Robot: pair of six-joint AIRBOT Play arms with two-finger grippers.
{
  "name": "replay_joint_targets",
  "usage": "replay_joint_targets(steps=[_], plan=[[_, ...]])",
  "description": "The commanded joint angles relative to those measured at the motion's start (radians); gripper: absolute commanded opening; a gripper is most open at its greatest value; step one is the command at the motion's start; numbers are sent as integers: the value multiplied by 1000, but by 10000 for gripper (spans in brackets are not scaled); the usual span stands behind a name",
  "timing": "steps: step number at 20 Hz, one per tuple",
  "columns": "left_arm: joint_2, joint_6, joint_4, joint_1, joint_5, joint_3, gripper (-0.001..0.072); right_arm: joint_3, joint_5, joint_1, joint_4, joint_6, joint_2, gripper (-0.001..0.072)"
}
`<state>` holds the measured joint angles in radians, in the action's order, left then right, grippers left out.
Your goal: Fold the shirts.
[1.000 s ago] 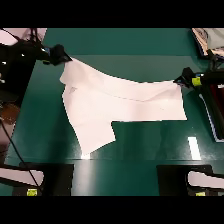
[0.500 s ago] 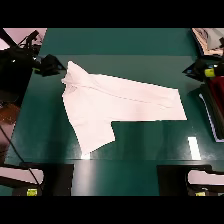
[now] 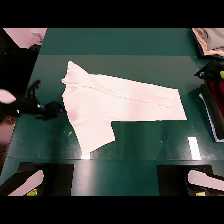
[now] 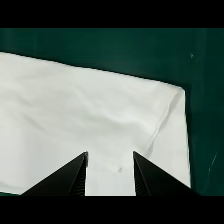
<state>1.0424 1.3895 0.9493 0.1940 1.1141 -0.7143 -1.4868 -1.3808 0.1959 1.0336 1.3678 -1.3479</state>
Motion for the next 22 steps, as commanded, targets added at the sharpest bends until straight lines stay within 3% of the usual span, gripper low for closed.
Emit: replay_joint_targets(steps=[1,9,14,18,19,20,22], plan=[[-78,-31,-80,1,-108,189,545,-1,-27,-1,7,0,9,328],[-67,-159,-214,-13,-218,264,545,-1,-60,-1,8,0,9,328],[-7,-130,-225,-140,-319,263,545,-1,-76,-1,8,0,9,328],[17,-109,-225,-153,-346,255,544,-1,-101,2,11,-1,9,328],[17,-101,-226,-153,-348,237,459,-1,-113,2,17,-7,9,328],[17,-101,-225,-153,-344,212,232,-1,-132,5,19,-16,9,328],[17,-108,-224,-152,-335,145,29,0,-197,31,18,-22,9,328]])
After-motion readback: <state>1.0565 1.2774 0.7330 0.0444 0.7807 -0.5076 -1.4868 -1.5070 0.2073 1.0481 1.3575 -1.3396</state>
